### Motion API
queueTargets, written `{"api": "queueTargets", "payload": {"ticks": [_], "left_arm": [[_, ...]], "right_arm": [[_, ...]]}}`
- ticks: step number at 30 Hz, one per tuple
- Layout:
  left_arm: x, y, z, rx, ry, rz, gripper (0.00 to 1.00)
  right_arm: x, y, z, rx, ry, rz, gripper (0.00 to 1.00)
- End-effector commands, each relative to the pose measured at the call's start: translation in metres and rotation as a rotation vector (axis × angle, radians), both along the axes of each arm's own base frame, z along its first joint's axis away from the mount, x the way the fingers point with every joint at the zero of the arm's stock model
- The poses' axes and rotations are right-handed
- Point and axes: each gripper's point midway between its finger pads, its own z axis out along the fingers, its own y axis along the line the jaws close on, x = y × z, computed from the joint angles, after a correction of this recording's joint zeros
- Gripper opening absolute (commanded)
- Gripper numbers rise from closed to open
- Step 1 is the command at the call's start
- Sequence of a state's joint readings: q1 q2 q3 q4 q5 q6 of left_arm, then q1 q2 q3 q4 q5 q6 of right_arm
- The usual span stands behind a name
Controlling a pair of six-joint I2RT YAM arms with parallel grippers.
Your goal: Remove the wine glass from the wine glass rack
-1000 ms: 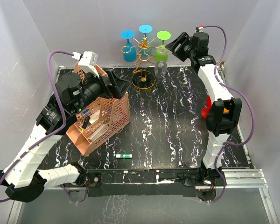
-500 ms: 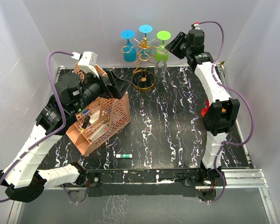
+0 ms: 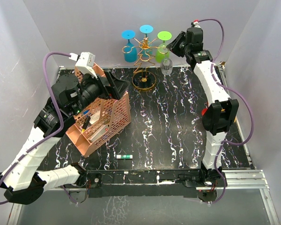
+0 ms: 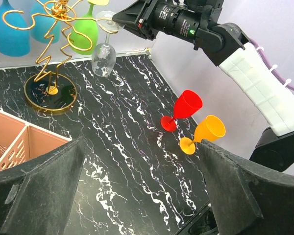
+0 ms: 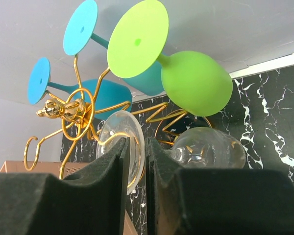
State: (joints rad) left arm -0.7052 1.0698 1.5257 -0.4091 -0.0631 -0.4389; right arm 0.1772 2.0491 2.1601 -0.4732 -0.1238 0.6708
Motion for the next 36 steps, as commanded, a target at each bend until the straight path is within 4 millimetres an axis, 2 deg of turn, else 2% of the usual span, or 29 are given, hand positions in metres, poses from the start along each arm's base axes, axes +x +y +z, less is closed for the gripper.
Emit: {"api": "queueTargets", "payload": {"ticks": [1, 8, 19, 29, 36], "left_arm": [[-0.007, 0.005, 0.010, -0.019, -0.023, 0.002, 0.97], [-0.007, 0.005, 0.009, -0.023, -0.020, 0.001, 0.97], [-0.009, 0.009, 0.011, -0.019, -0.023, 0.013, 0.97], [-0.010, 0.012, 0.012, -0.016, -0.029, 0.021, 0.97], [-0.009, 0.012, 0.011, -0.014, -0.029, 0.019, 0.97]], "right_arm": [[0.001, -0.006, 0.021, -0.033, -0.047, -0.042, 0.19], [-0.001, 0.000, 0.031, 0.032, -0.060, -0.033, 0.08], [-0.002, 0.005, 0.055, 0.264, -0.104, -0.056, 0.08], [-0.002, 0.015, 0.070, 0.341, -0.118, -0.006, 0.08], [-0.002, 0.014, 0.078, 0.365, -0.134, -0.015, 0.08]]}}
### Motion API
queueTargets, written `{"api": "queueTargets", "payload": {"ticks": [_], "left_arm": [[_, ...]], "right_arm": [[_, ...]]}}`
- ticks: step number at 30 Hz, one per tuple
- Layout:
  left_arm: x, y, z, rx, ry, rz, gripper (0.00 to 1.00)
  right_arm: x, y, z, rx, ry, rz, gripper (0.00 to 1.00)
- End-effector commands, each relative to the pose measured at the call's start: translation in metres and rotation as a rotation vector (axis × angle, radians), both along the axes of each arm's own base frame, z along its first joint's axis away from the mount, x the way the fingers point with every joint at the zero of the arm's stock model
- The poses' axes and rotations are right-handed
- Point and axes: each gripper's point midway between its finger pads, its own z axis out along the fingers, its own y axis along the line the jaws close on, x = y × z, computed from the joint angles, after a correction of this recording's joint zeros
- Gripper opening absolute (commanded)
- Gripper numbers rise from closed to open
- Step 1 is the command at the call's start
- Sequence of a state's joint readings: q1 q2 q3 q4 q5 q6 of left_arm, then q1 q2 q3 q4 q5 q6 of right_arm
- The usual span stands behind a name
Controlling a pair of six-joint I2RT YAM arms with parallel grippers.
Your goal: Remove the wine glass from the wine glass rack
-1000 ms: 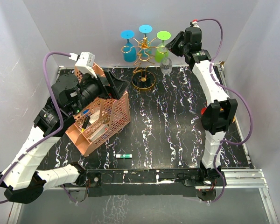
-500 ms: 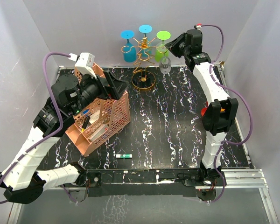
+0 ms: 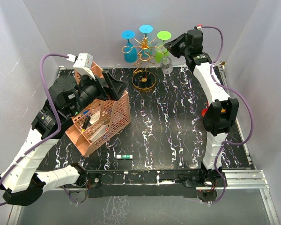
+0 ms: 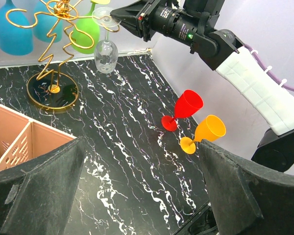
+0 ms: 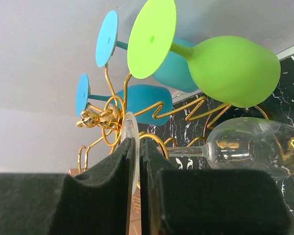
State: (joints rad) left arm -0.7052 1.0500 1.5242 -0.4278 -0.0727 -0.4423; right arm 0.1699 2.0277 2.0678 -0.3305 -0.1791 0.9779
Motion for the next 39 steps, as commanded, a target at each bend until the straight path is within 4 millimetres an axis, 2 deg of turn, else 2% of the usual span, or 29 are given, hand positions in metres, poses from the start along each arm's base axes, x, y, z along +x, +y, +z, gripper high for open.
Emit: {"api": "queueTargets", "payload": {"ticks": [1, 14, 24, 29, 39], "left_arm": [[-0.004, 0.006, 0.010, -0.012, -0.030, 0.010, 0.97], [-0.005, 0.007, 0.011, -0.012, -0.031, 0.013, 0.97], [-0.005, 0.008, 0.012, -0.011, -0.038, 0.013, 0.97], [-0.005, 0.007, 0.012, -0.009, -0.040, 0.011, 0.97], [-0.003, 0.004, 0.009, 0.000, -0.035, 0.004, 0.97]], "right_arm": [[-0.006, 0.001, 0.067, 0.066, -0.168, 0.000, 0.08], [-0.002, 0.014, 0.071, 0.185, -0.164, 0.052, 0.08], [0.001, 0.033, 0.073, 0.256, -0.155, 0.152, 0.08], [-0.004, 0.038, 0.074, 0.261, -0.154, 0.191, 0.08], [-0.036, 0.036, 0.094, 0.266, -0.188, 0.210, 0.08]]}}
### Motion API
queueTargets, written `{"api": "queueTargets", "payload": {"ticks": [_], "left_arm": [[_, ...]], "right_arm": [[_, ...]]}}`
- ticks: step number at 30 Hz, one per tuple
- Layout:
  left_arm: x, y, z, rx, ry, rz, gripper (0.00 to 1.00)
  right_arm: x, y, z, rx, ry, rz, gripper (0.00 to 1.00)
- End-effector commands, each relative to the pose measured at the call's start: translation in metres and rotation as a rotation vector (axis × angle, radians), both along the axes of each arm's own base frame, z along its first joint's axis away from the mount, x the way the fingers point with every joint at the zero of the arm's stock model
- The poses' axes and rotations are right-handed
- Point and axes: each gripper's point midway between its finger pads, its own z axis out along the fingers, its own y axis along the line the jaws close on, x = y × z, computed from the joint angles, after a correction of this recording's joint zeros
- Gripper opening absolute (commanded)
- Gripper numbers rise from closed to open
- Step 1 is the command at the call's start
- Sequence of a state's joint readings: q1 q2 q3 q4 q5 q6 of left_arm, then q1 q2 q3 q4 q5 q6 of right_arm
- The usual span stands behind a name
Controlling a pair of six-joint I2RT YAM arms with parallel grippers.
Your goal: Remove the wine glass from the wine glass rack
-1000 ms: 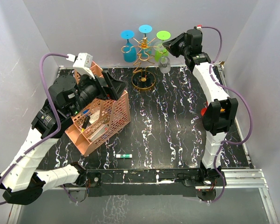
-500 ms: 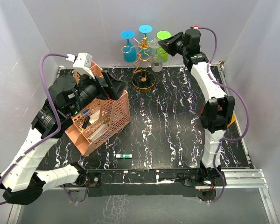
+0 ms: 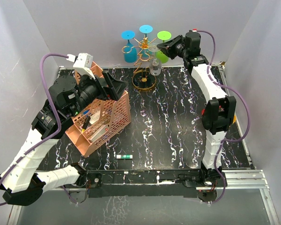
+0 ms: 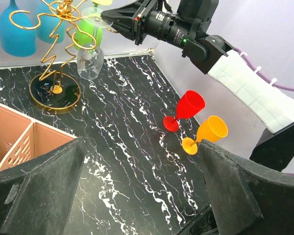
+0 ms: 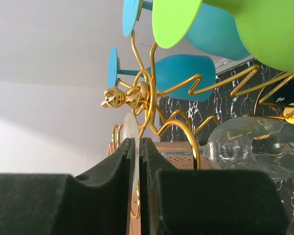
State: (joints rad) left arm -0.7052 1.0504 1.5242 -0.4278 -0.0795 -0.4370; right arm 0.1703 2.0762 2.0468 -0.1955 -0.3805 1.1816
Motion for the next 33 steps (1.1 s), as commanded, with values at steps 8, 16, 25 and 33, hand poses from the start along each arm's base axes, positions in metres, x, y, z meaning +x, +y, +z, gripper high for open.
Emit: {"api": "queueTargets", "payload": {"ticks": [8, 16, 25, 33], "left_arm": [[-0.003, 0.000, 0.005, -0.006, -0.018, -0.010, 0.97], [-0.004, -0.008, -0.005, -0.029, 0.017, -0.039, 0.97], [-0.013, -0.038, -0.021, -0.134, 0.129, -0.158, 0.97], [-0.023, -0.057, -0.016, -0.212, 0.125, -0.272, 0.97]], "right_arm": [[-0.076, -0.010, 0.093, 0.055, -0.230, 0.015, 0.08], [-0.157, -0.014, 0.099, 0.050, -0.346, 0.095, 0.08], [-0.228, -0.017, 0.128, 0.133, -0.471, 0.162, 0.08], [-0.290, -0.011, 0.175, 0.310, -0.581, 0.323, 0.08]]}}
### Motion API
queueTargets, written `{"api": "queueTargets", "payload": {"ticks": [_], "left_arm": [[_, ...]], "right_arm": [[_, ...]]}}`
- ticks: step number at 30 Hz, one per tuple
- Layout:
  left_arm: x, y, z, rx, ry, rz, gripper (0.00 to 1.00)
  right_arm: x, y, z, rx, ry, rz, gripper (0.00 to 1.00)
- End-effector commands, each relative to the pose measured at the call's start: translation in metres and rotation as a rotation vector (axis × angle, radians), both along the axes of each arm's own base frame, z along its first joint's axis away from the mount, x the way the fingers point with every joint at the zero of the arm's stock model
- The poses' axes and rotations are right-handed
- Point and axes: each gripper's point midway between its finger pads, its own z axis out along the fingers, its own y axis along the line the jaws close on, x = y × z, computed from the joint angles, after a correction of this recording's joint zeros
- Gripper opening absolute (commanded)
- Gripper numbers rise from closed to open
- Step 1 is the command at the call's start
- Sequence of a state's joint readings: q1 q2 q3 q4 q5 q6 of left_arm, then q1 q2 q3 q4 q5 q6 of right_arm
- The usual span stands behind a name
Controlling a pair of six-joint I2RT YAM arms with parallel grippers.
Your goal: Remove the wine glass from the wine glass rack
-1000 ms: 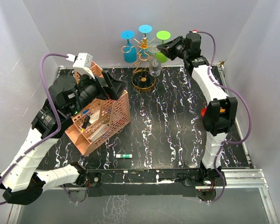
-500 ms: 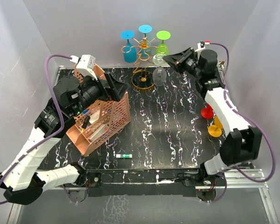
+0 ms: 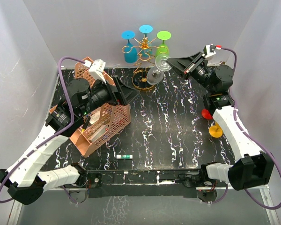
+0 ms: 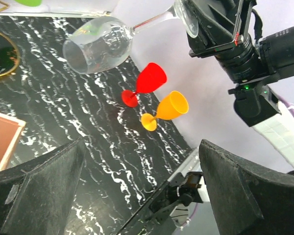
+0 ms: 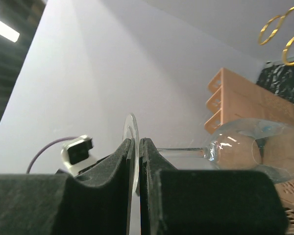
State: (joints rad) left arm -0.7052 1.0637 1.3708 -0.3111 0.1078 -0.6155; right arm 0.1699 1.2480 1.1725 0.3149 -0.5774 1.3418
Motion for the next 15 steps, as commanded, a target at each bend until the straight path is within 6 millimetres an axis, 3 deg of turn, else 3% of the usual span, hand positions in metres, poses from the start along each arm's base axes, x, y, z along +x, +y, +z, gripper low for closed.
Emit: {"api": "queueTargets", "payload": {"ticks": [1, 9, 15], "left_arm": [[-0.015, -0.016, 0.026, -0.128, -0.035, -0.109, 0.97], [-0.030, -0.022, 0.057, -0.319, -0.057, -0.191, 0.97], [-0.022, -0.016, 0.075, -0.406, -0.055, -0.170, 0.97]], "right_arm": [[-0.064, -0.001, 0.070, 0.133, -0.235, 0.139, 0.08], [-0.117, -0.008, 0.112, 0.295, -0.341, 0.291, 0.08], [-0.144, -0.014, 0.140, 0.363, -0.405, 0.358, 0.08]]}}
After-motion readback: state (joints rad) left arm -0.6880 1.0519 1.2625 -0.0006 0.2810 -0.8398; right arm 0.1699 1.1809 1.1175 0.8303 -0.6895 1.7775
